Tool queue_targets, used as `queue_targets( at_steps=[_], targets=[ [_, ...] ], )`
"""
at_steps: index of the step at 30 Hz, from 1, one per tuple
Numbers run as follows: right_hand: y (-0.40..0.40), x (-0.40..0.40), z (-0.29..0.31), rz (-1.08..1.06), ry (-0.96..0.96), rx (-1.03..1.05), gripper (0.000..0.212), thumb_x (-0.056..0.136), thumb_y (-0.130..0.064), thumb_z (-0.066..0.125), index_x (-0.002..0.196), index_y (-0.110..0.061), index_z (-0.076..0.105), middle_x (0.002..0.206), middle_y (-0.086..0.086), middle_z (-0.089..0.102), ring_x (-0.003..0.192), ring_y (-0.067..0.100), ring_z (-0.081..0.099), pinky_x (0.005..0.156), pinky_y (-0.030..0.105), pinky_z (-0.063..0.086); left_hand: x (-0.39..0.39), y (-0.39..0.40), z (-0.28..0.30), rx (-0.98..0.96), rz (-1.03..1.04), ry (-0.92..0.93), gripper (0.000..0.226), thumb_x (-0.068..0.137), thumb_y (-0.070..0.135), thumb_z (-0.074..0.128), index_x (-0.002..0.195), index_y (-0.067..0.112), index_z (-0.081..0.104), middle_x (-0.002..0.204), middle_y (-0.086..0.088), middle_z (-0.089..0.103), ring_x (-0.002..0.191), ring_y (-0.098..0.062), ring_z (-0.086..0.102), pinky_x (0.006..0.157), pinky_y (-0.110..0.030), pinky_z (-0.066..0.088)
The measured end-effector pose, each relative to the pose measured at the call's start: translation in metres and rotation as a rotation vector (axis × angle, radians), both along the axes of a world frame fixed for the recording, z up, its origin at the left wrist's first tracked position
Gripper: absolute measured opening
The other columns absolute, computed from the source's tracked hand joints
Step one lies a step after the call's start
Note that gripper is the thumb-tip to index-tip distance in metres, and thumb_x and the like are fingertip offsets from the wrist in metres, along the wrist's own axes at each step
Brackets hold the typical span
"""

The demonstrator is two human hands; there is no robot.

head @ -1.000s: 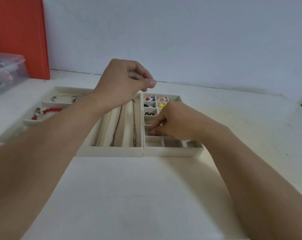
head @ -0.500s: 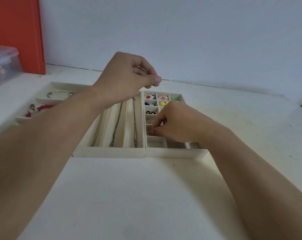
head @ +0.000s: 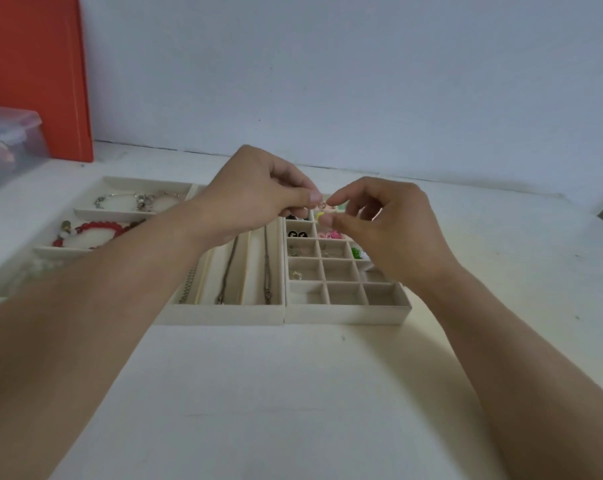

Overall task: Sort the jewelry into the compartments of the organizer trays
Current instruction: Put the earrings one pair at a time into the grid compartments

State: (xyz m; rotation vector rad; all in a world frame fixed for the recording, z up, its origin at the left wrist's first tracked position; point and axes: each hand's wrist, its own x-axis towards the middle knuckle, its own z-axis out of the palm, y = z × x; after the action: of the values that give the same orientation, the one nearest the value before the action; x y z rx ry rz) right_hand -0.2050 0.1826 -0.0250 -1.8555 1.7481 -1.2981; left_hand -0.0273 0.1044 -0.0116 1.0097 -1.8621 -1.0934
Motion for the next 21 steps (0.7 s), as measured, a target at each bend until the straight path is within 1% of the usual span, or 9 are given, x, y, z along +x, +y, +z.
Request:
queue_targets(
  at_steps=[2, 4, 6, 8, 11, 13, 16, 18, 21],
  targets=[
    [-0.0012, -0.0009, -0.004, -0.008, -0.007, -0.018, 0.018, 0.076, -0.027, 0.087, 0.085, -0.033, 0.072, 0.079, -0.014, 0.07, 0.06, 0.011, 0.056, 0.056, 0.015, 0.044, -0.0013, 0.0014, -0.0005, 0.041, -0.011, 0.022, 0.005, 0.083, 0.01, 0.08, 0.086, 0.007, 0.076, 0.069, -0.006, 0.075, 0.065, -0.008, 0.071, 0.059, -0.012, 0.049],
    [-0.0025, -0.0007, -0.0065, 0.002, -0.017, -0.039, 0.02, 0.076, -0.025, 0.087, 0.089, -0.032, 0.073, 0.084, -0.017, 0.073, 0.062, 0.004, 0.057, 0.061, 0.013, 0.045, -0.0024, 0.002, -0.001, 0.068, -0.014, 0.043, 0.005, 0.084, 0.008, 0.078, 0.088, 0.007, 0.075, 0.072, -0.007, 0.076, 0.066, -0.01, 0.071, 0.06, -0.014, 0.05],
    [-0.0028, 0.0005, -0.0073, 0.025, -0.05, -0.056, 0.019, 0.078, -0.021, 0.086, 0.091, -0.028, 0.075, 0.084, -0.018, 0.075, 0.063, 0.003, 0.06, 0.062, 0.015, 0.047, -0.0031, 0.002, -0.0007, 0.085, -0.019, 0.045, 0.005, 0.085, 0.007, 0.077, 0.089, 0.008, 0.075, 0.073, -0.007, 0.075, 0.068, -0.011, 0.071, 0.062, -0.015, 0.051],
    [-0.0017, 0.0019, -0.0071, 0.041, -0.089, -0.047, 0.016, 0.08, -0.018, 0.084, 0.092, -0.026, 0.076, 0.083, -0.017, 0.076, 0.06, 0.003, 0.061, 0.058, 0.015, 0.047, -0.0033, 0.0023, 0.0003, 0.104, -0.035, 0.042, 0.005, 0.086, 0.005, 0.076, 0.09, 0.009, 0.075, 0.072, -0.007, 0.075, 0.069, -0.012, 0.07, 0.062, -0.017, 0.051],
    [-0.0009, 0.0016, -0.0077, 0.036, -0.129, -0.028, 0.013, 0.083, -0.017, 0.082, 0.092, -0.024, 0.079, 0.079, -0.013, 0.077, 0.058, -0.001, 0.064, 0.056, 0.012, 0.044, -0.0034, 0.0042, 0.0015, 0.122, -0.052, 0.04, 0.006, 0.088, 0.002, 0.072, 0.091, 0.007, 0.075, 0.077, -0.009, 0.076, 0.072, -0.015, 0.07, 0.064, -0.017, 0.053],
    [-0.0009, 0.0012, -0.0082, 0.029, -0.127, -0.013, 0.011, 0.084, -0.02, 0.082, 0.094, -0.024, 0.079, 0.078, -0.012, 0.077, 0.063, -0.001, 0.068, 0.06, 0.013, 0.048, -0.0036, 0.0049, 0.0019, 0.115, -0.064, 0.03, 0.007, 0.09, 0.002, 0.07, 0.093, 0.006, 0.075, 0.081, -0.01, 0.077, 0.076, -0.017, 0.071, 0.067, -0.018, 0.053],
    [-0.0014, 0.0017, -0.0086, 0.026, -0.146, 0.03, 0.011, 0.085, -0.023, 0.08, 0.096, -0.022, 0.079, 0.08, -0.01, 0.077, 0.075, 0.003, 0.073, 0.074, 0.023, 0.058, -0.0023, 0.0056, 0.0026, 0.107, -0.085, 0.008, 0.009, 0.089, 0.002, 0.07, 0.096, 0.005, 0.075, 0.086, -0.011, 0.078, 0.083, -0.021, 0.073, 0.069, -0.017, 0.054],
    [-0.0016, 0.0015, -0.0086, 0.032, -0.191, 0.045, 0.01, 0.086, -0.024, 0.08, 0.095, -0.021, 0.079, 0.081, -0.008, 0.078, 0.077, 0.007, 0.074, 0.077, 0.026, 0.059, -0.0006, 0.0056, 0.0031, 0.103, -0.092, -0.003, 0.011, 0.087, 0.002, 0.073, 0.098, 0.005, 0.075, 0.088, -0.013, 0.078, 0.083, -0.02, 0.074, 0.07, -0.016, 0.055],
    [-0.0025, -0.0007, -0.0071, 0.048, -0.243, 0.055, 0.006, 0.09, -0.019, 0.075, 0.094, -0.021, 0.079, 0.08, -0.005, 0.077, 0.074, 0.013, 0.074, 0.069, 0.022, 0.054, 0.0009, 0.0057, 0.0023, 0.099, -0.098, -0.01, 0.013, 0.084, 0.005, 0.078, 0.096, 0.005, 0.076, 0.086, -0.013, 0.077, 0.08, -0.018, 0.074, 0.069, -0.016, 0.055]
  ],
)
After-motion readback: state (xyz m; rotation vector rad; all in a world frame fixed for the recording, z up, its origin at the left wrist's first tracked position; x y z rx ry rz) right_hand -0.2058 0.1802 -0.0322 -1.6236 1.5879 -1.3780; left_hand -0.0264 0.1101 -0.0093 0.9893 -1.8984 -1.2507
